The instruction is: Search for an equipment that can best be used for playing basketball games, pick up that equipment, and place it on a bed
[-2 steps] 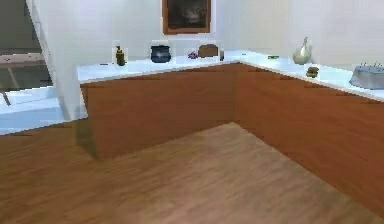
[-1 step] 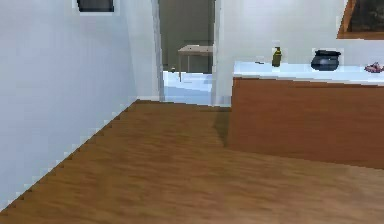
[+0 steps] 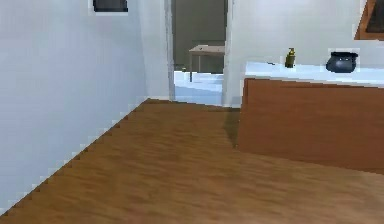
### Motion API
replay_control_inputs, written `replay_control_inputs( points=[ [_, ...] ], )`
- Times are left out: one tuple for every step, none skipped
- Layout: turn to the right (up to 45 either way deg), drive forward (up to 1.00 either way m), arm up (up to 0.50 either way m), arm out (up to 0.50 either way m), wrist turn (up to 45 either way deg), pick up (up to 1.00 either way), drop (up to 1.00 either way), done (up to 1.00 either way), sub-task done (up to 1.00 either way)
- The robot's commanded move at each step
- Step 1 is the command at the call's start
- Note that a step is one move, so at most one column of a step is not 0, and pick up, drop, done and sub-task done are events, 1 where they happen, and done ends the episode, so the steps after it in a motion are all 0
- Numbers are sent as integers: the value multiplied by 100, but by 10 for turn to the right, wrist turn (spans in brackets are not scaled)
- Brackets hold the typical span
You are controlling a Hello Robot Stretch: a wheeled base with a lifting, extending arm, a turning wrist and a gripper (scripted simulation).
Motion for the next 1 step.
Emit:
replay_control_inputs(
  points=[
    [0,100,0,0,0,0,0,0,0]
  ],
)
